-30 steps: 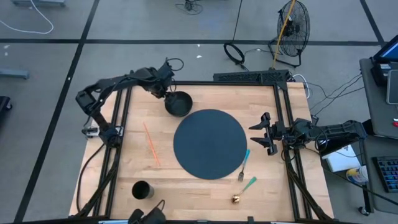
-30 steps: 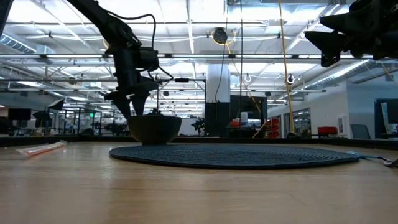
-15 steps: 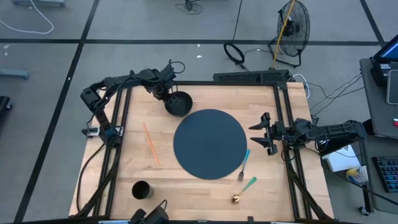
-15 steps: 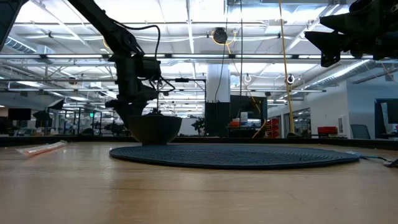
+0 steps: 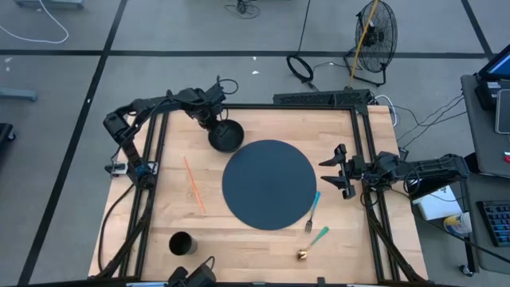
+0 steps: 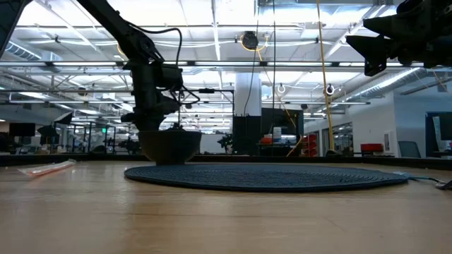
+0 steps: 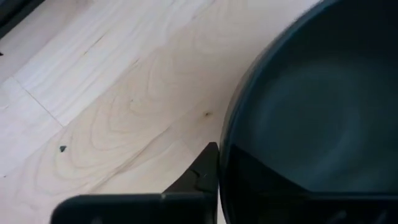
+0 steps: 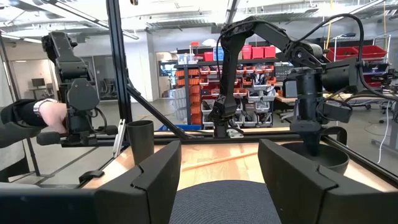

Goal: Pick & Place Utensil
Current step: Put the black bowl on the blue table placemat

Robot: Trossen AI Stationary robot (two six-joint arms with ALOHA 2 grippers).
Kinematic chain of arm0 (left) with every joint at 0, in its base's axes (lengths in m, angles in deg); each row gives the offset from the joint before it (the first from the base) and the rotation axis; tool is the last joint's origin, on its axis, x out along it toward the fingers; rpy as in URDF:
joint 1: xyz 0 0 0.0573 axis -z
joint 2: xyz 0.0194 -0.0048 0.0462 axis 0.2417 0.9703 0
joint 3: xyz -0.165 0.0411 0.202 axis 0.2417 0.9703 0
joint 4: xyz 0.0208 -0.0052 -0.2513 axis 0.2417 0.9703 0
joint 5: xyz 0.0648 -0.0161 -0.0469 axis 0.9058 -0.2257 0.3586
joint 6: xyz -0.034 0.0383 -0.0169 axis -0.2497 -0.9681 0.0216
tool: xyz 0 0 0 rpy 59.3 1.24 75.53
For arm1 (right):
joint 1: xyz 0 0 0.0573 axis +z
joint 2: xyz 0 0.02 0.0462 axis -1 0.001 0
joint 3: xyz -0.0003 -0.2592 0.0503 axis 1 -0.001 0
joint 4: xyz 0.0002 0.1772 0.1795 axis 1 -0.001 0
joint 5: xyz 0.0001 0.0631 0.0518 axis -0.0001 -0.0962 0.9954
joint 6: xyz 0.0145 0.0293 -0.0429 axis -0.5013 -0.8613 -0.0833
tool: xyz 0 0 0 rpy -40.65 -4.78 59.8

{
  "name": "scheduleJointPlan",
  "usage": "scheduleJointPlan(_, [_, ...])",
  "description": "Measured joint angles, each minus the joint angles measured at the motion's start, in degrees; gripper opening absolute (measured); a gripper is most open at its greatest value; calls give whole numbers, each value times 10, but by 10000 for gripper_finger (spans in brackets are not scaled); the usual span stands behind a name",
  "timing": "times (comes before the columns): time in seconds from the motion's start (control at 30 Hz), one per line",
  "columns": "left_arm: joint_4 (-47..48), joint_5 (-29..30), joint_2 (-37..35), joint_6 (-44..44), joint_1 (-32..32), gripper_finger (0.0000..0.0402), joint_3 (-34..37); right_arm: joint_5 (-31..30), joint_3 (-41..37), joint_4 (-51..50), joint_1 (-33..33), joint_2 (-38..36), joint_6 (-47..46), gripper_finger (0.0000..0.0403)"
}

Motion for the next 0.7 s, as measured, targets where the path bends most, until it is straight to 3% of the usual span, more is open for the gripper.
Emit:
scheduleJointPlan(0.2, [-3, -4, 0, -4, 0, 8, 0, 0, 0, -1, 0, 0, 0, 210])
scheduleJointPlan(0.7, [6, -12, -10, -11, 0, 6, 0, 0, 0, -9, 0, 0, 0, 210])
